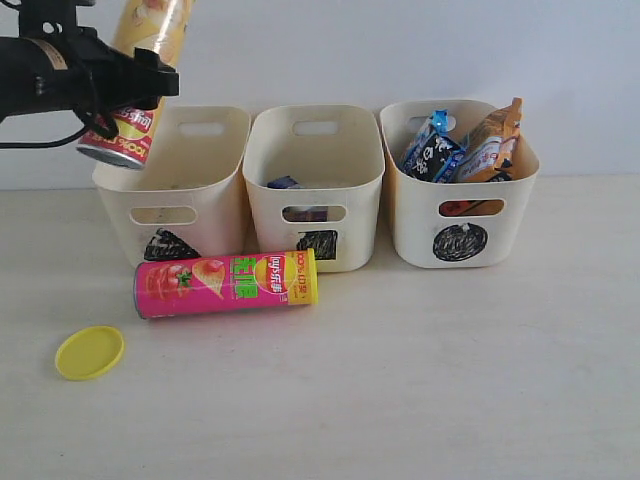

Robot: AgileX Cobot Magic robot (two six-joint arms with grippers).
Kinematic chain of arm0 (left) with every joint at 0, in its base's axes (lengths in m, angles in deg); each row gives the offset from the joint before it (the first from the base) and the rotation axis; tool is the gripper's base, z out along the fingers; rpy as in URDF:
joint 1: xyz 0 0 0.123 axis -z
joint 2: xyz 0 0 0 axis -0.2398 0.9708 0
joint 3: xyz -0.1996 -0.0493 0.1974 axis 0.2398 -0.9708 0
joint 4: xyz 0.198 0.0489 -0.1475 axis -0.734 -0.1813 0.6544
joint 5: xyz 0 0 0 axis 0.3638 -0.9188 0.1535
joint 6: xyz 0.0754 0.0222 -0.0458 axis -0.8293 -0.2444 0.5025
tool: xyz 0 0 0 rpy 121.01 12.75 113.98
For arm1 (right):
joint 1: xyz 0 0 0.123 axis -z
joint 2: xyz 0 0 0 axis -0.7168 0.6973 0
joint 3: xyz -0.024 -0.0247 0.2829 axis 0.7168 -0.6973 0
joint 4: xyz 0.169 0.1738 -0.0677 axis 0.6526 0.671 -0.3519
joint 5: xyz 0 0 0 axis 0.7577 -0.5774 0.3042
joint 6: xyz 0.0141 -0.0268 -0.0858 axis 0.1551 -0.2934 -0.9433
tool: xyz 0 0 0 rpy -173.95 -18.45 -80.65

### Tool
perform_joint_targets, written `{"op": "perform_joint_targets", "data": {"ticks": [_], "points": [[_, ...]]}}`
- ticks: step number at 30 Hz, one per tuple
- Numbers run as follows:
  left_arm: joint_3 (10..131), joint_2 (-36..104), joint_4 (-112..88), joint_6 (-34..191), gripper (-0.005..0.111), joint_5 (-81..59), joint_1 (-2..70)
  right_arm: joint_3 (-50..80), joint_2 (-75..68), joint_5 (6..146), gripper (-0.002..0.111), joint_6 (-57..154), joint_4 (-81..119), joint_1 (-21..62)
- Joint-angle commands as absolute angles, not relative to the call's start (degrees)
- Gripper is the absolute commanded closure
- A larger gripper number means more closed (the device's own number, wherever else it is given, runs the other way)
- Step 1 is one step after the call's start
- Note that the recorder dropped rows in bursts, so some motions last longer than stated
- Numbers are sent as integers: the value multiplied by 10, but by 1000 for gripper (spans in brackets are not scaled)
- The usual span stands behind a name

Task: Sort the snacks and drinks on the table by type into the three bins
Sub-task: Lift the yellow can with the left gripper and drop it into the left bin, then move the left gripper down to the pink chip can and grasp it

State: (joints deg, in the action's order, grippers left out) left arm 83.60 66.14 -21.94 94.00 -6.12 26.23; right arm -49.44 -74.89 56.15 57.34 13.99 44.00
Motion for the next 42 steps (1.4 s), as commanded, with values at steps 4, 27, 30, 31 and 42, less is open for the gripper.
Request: {"op": "perform_joint_targets", "data": {"ticks": [4, 27, 30, 31, 42], "points": [[925, 753, -216, 967, 103, -51, 256, -497, -753, 564, 108, 573, 139, 439], [1085, 866, -194, 978, 32, -215, 257, -497, -753, 564, 108, 573, 139, 439], [1103, 863, -197, 978, 32, -258, 257, -497, -753, 564, 108, 573, 139, 439], [1106, 859, -198, 978, 32, -271, 257, -497, -753, 564, 108, 573, 139, 439], [1106, 790, -193, 881, 94, -390, 261, -497, -753, 564, 108, 573, 139, 439]]}}
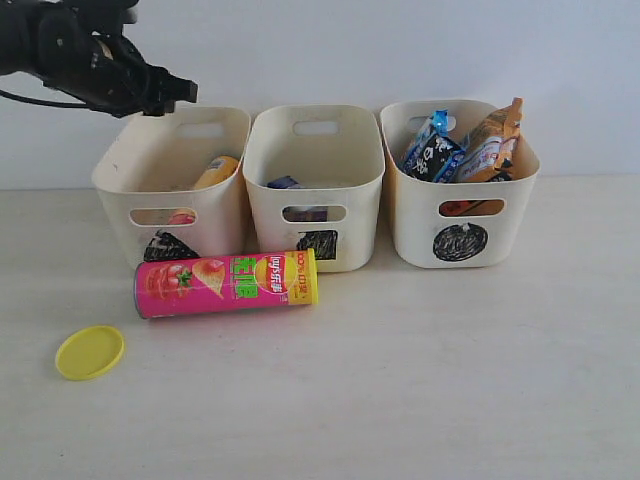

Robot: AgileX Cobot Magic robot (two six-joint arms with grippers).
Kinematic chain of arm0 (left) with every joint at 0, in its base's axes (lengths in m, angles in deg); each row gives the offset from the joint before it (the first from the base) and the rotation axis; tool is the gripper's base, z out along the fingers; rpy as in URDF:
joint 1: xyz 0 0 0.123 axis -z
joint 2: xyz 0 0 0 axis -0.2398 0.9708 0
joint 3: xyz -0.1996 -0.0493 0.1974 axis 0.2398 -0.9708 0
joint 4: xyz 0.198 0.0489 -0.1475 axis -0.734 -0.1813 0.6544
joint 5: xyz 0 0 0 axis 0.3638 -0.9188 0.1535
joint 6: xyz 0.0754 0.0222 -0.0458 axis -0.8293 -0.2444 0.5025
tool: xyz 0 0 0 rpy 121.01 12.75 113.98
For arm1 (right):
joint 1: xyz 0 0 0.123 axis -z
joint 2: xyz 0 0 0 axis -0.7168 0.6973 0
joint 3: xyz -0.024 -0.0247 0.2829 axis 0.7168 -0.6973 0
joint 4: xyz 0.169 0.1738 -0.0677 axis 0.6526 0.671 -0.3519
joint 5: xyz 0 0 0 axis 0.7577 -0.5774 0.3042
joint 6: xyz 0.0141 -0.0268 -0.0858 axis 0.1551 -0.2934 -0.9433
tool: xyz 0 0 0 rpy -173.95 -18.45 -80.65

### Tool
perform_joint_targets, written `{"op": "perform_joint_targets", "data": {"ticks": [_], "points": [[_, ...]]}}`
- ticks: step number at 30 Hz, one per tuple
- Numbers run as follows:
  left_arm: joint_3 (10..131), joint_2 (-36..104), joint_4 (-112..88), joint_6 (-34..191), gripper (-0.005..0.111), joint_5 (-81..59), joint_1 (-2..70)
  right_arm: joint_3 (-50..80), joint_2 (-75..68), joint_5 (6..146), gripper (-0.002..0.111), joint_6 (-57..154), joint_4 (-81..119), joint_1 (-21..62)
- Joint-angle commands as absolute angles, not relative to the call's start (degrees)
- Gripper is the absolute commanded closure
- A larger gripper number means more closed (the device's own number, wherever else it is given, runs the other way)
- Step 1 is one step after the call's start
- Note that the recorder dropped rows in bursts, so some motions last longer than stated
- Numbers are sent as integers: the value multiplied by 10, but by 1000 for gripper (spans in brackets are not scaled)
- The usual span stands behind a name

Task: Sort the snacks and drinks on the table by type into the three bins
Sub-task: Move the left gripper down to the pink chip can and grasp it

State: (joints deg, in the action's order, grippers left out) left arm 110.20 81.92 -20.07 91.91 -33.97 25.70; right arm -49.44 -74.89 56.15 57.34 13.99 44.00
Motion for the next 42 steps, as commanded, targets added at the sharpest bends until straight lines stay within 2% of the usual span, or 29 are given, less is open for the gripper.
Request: {"op": "perform_joint_targets", "data": {"ticks": [1, 11, 17, 23, 27, 29, 42], "points": [[1106, 783, -191, 864, 103, -406, 263, -497, -753, 564, 108, 573, 139, 439], [1105, 744, -117, 567, 103, -609, 296, -497, -753, 564, 108, 573, 139, 439], [1103, 743, -130, 531, 103, -719, 329, -497, -753, 564, 108, 573, 139, 439], [1103, 743, -161, 513, 103, -805, 420, -497, -753, 564, 108, 573, 139, 439], [1052, 725, -268, 518, 103, -800, 489, -497, -753, 564, 108, 573, 139, 439], [1021, 712, -283, 518, 103, -778, 502, -497, -753, 564, 108, 573, 139, 439], [826, 649, -293, 518, 103, -585, 513, -497, -753, 564, 108, 573, 139, 439]]}}
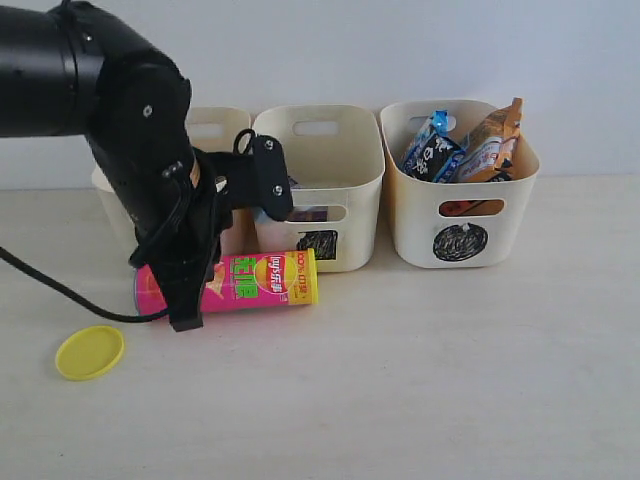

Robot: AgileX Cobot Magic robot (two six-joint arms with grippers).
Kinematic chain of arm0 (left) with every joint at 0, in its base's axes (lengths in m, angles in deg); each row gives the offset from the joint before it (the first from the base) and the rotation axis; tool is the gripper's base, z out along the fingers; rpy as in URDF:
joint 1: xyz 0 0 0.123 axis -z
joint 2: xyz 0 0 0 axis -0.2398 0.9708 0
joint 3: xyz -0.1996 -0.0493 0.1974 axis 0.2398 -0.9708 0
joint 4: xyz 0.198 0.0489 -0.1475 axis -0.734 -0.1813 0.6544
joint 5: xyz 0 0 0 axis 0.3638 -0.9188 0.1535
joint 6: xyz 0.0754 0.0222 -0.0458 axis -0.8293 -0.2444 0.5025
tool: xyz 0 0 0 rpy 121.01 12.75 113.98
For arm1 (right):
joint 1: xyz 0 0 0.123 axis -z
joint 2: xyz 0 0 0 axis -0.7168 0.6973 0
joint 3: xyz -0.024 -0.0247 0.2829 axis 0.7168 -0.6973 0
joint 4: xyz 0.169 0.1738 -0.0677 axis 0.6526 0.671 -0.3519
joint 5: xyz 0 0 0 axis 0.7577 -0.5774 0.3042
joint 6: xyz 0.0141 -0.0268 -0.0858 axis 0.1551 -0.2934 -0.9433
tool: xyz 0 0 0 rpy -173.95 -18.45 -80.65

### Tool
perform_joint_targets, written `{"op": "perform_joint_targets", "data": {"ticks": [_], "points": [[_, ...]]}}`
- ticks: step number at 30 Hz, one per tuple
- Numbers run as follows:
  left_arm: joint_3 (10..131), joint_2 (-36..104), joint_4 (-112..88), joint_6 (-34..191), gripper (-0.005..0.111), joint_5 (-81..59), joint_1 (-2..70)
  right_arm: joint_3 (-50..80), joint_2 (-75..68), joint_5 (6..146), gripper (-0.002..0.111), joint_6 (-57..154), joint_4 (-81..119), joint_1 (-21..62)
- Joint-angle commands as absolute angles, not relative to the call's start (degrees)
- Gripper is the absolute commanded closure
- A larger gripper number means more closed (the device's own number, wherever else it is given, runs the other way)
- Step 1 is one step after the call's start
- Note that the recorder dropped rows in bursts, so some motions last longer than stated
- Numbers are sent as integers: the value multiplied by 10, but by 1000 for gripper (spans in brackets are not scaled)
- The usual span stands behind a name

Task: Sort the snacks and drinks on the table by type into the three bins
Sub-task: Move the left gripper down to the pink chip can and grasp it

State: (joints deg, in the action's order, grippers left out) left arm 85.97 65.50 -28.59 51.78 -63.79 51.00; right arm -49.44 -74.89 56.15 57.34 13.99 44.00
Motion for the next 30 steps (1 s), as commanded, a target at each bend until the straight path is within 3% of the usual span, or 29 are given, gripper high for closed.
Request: {"op": "perform_joint_targets", "data": {"ticks": [1, 9, 11, 16, 19, 30], "points": [[820, 652, -293, 518, 103, -574, 513, -497, -753, 564, 108, 573, 139, 439], [808, 684, -318, 518, 100, -537, 512, -497, -753, 564, 108, 573, 139, 439], [808, 693, -337, 518, 92, -539, 512, -497, -753, 564, 108, 573, 139, 439], [808, 719, -356, 518, 47, -522, 512, -497, -753, 564, 108, 573, 139, 439], [808, 729, -360, 518, 30, -490, 512, -497, -753, 564, 108, 573, 139, 439], [808, 757, -416, 570, 29, -409, 499, -497, -753, 564, 108, 573, 139, 439]]}}
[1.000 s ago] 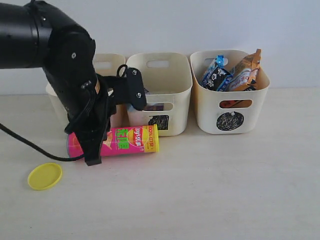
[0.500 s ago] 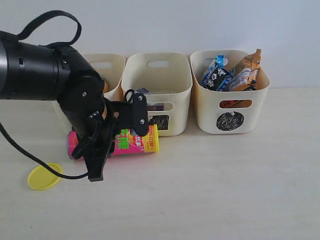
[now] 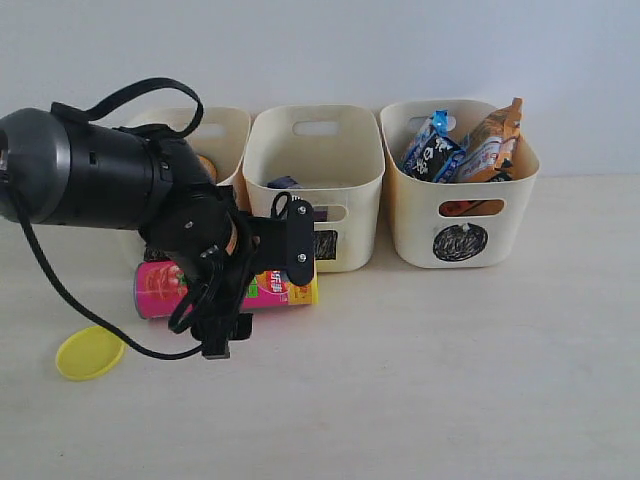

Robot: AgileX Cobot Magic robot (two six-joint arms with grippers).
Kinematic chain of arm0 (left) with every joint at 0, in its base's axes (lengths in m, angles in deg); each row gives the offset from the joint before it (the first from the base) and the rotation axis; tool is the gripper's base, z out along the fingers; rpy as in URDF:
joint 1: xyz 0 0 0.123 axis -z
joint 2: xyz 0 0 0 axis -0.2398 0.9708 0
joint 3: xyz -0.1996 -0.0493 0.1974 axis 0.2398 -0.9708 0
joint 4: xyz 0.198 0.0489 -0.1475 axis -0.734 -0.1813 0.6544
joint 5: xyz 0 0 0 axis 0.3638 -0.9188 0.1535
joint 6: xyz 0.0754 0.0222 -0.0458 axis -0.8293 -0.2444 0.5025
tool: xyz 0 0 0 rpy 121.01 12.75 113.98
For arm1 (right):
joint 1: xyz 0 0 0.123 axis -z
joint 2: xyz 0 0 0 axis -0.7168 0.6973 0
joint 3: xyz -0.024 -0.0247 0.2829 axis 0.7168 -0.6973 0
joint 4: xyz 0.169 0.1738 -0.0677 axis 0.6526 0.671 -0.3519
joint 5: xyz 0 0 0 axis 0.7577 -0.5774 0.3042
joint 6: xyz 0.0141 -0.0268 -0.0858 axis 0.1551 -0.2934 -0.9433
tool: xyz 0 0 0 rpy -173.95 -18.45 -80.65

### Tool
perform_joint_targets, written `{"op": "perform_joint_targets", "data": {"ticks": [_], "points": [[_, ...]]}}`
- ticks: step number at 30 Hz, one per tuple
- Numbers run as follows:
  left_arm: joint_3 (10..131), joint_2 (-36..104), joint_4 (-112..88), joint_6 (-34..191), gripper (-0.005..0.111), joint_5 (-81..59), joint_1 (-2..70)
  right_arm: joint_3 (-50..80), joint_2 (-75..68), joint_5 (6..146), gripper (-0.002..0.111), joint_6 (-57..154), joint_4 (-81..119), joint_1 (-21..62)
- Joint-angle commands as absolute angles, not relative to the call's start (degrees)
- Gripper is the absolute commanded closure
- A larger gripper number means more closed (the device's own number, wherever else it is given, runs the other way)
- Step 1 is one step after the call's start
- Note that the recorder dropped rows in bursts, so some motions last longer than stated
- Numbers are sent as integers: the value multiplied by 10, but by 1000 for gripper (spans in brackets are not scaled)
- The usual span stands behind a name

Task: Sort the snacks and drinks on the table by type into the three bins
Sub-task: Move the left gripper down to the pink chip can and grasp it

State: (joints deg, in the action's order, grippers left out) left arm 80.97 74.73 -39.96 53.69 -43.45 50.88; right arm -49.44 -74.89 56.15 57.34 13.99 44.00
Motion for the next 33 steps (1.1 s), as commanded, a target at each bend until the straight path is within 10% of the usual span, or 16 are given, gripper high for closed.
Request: {"op": "perform_joint_targets", "data": {"ticks": [1, 25, 33], "points": [[808, 758, -416, 570, 29, -403, 496, -497, -753, 564, 108, 573, 139, 439], [808, 826, -416, 576, 31, -272, 455, -497, -753, 576, 108, 573, 135, 439], [808, 820, -415, 576, 87, -286, 458, -497, -753, 574, 108, 573, 135, 439]]}}
